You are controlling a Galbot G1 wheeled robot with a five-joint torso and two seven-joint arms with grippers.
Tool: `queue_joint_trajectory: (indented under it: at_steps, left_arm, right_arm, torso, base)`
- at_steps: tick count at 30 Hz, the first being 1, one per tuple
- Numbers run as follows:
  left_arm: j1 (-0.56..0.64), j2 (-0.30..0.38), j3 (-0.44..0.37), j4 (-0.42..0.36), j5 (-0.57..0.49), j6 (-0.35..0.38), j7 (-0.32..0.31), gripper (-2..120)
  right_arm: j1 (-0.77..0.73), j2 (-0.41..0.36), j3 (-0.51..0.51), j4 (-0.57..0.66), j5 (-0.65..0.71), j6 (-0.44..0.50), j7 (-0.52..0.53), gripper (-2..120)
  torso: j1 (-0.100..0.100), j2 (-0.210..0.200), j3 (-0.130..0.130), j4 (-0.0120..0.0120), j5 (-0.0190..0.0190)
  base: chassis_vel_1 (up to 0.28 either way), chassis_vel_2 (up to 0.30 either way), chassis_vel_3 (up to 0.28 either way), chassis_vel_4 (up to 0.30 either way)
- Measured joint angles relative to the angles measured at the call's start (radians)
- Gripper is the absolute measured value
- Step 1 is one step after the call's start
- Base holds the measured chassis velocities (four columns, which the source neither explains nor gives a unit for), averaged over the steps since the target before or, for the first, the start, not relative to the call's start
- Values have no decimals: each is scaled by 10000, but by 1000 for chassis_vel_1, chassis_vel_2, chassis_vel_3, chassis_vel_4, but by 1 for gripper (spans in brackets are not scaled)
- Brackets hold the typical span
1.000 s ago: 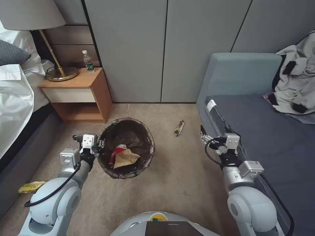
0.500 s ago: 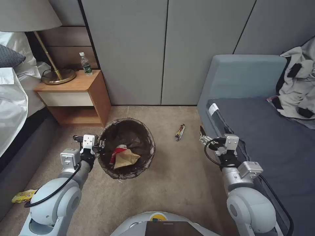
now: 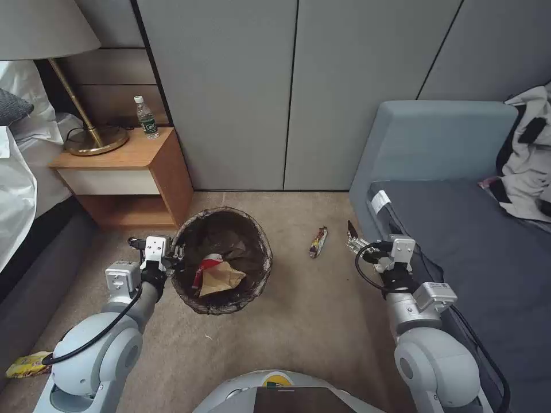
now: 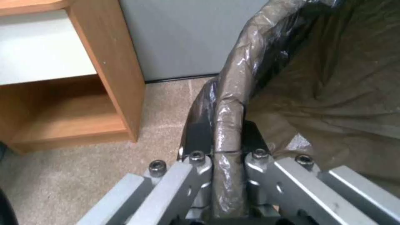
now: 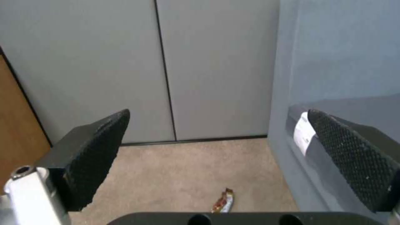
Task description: Pick up the trash bin, then pick up the garbage from the floor and place it into the trash bin.
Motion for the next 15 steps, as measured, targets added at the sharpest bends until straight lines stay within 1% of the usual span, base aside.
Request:
queue_joint_trajectory:
  at_steps: [9,15]
  left_arm:
    - [35,28,-3,-57,3,-2,-2,3]
    - [27,25,-9,-60,-1,-2,-8,3]
  right_arm:
    - [38,11,-110,-19,2,3,13,100]
    - [53,23,-135,-62,2,22,46,100]
  torso:
    - [0,0,0,-1,1]
    - [0,0,0,0,0]
  base:
    - [-106,82,95,-105]
    - [-122,127,110,-119]
